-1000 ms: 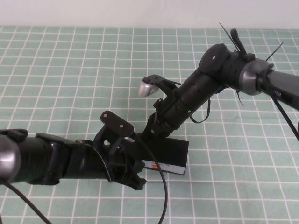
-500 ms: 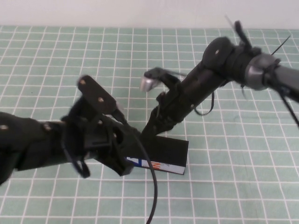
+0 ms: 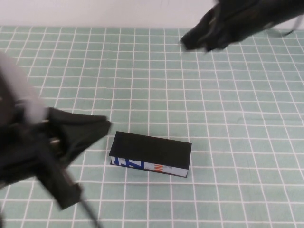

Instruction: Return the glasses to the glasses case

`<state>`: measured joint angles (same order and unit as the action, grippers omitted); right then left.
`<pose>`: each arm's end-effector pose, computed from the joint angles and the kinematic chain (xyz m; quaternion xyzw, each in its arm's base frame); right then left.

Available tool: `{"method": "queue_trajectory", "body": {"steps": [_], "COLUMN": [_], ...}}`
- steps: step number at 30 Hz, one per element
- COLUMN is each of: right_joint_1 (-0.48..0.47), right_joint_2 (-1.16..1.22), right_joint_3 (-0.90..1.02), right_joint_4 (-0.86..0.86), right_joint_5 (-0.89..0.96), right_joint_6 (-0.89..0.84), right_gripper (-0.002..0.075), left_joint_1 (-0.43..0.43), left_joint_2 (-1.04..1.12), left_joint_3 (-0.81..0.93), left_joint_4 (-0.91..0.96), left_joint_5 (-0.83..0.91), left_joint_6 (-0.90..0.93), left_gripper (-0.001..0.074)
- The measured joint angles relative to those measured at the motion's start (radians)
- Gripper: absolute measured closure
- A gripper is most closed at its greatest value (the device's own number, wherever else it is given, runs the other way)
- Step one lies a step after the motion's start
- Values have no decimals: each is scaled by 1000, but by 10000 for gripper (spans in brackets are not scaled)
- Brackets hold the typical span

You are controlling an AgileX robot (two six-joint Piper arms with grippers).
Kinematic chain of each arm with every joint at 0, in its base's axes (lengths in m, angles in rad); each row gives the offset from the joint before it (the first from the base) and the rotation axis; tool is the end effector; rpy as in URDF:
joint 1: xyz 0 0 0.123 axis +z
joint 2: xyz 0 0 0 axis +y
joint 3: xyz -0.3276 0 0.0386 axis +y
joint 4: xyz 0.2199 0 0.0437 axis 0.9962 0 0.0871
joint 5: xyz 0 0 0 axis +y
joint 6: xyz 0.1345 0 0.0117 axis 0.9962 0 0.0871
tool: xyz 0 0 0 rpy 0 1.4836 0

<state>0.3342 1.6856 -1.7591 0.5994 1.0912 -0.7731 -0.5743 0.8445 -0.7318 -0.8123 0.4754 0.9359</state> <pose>0.3266 0.1850 0.4161 -0.4370 0.7960 0.2190 0.3569 0.1046 -0.1211 0.3667 0.3887 0.7194 -0.2450 0.5209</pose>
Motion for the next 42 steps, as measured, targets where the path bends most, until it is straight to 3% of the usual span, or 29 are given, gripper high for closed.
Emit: {"method": "queue_trajectory", "body": {"steps": [8, 14, 21, 30, 42], "right_joint_1": [-31, -31, -31, -31, -31], "right_joint_2": [-297, -528, -838, -1120, -1173], "right_joint_3": [26, 199, 597, 1111, 1310], "right_joint_4": [-283, -417, -572, -576, -464], "right_joint_5": [-89, -226, -468, -696, -780], "right_joint_6": [240, 368, 578, 646, 649], "right_gripper": [737, 737, 737, 737, 737], "left_joint_1": [0, 0, 0, 0, 0], "left_joint_2": [-210, -235, -215, -203, -203], "left_joint_3": [0, 0, 0, 0, 0], "left_joint_4": [417, 655, 684, 689, 693], "left_joint_5": [110, 240, 242, 217, 207], "left_joint_6": [-408, -588, -600, -602, -601], "left_gripper": [737, 737, 737, 737, 737]}}
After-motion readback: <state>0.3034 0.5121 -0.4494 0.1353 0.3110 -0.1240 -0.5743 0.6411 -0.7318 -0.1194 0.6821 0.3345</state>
